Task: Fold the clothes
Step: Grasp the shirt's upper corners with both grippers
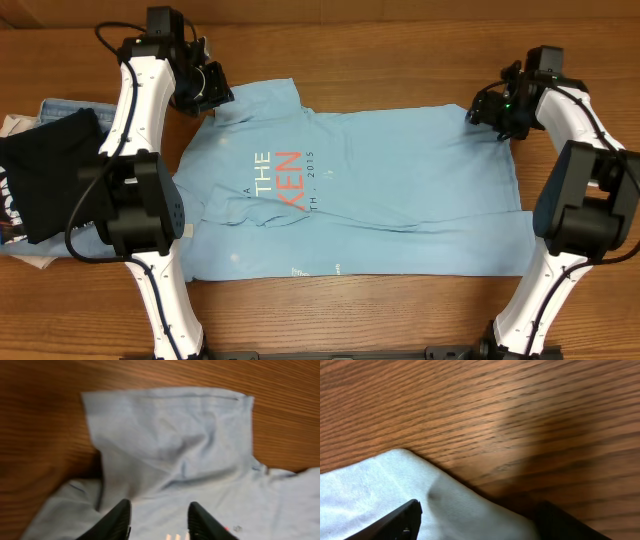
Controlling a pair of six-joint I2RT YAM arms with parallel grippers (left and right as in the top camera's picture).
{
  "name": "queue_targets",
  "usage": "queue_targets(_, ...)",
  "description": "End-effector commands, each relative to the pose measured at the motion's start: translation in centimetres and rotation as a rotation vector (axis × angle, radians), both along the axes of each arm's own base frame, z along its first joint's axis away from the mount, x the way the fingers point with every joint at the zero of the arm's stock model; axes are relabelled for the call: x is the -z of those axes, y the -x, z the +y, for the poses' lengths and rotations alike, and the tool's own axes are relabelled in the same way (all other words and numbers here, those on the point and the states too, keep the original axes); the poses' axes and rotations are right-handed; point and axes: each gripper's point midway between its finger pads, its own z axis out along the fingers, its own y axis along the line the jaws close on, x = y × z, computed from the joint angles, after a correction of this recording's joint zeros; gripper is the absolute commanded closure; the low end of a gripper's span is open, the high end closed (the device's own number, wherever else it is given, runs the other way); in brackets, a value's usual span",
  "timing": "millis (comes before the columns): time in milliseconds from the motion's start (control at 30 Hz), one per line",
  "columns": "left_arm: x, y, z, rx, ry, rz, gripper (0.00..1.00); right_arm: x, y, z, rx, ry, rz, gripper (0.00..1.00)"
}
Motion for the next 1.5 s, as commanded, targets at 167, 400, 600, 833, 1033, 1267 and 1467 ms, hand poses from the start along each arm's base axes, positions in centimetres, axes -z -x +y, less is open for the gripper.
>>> queue_targets(167, 1.3, -0.8, 1.7, -0.033, -0.113, -0.008, 0.45, -0.1, -0.4, 0.1, -0.009, 0.002, -0.006, 0.27)
queue_targets(400, 3.5, -0.3, 1.0, -0.018, -0.096, 0.045, 0.45, -0.1, -0.3, 0.2, -0.008, 0.001, -0.003, 0.35)
queue_targets(600, 4.2, 0.5, 1.8, -0.028, -0.139, 0.083, 0.48, -0.1, -0.2, 0.1, -0.008, 0.0, 0.004, 0.32)
queue_targets(833, 5.6, 0.4, 0.8, -0.016, -0.135, 0.101, 0.52, -0.1, -0.2, 0.1, -0.007, 0.0, 0.004, 0.32)
queue_targets(1033, 6.8, 0.7, -0.1, 0.004, -0.136, 0.126, 0.54, -0.1, -0.2, 0.1, -0.007, 0.0, 0.003, 0.32)
queue_targets(1267, 6.9, 0.7, 0.4, -0.003, -0.153, 0.127, 0.53, -0.1, -0.3, 0.1, -0.007, 0.001, 0.0, 0.32)
queue_targets(1467, 7.1, 1.1, 1.6, -0.019, -0.22, 0.144, 0.57, -0.1, -0.2, 0.1, -0.007, 0.001, 0.003, 0.32)
